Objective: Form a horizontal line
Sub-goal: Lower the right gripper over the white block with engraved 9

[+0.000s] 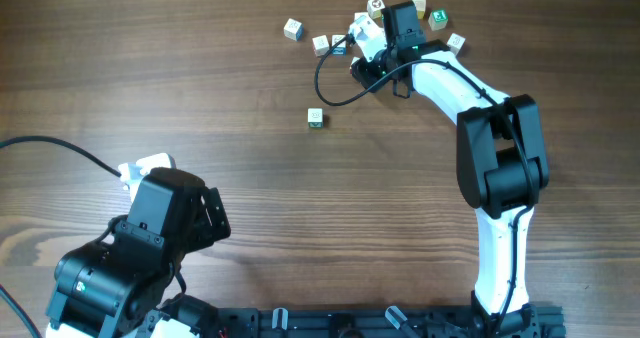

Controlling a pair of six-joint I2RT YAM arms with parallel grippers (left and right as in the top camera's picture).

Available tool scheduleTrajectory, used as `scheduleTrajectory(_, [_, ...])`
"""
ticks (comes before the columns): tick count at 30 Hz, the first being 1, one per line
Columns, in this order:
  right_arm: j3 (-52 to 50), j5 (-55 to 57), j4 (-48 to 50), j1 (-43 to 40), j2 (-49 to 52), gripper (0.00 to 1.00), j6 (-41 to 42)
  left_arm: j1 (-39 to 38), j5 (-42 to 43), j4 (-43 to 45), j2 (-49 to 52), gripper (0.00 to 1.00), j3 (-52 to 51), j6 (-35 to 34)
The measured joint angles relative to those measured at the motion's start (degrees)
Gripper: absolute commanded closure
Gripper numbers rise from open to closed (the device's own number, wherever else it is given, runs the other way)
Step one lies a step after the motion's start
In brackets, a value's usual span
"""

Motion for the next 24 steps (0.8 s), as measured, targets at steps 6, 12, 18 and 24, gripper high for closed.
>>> scheduleTrajectory(6, [0.0,1.0,0.1,0.0,0.0,0.60,0.6,0.0,0.0,0.0,0.0,0.00,0.0,0.0])
scheduleTrajectory(12, [0.0,3.7,-0.9,0.1,0.0,0.62,5.6,0.0,0.0,0.0,0.0,0.00,0.0,0.0])
scheduleTrajectory(18, [0.0,7.7,-5.3,3.1,0.0,0.30,12.4,0.0,0.0,0.0,0.0,0.00,0.0,0.0])
scheduleTrajectory(24, [0.2,13.7,-6.7,5.3,-2.2,0.01,20.9,0.0,0.0,0.0,0.0,0.00,0.0,0.0])
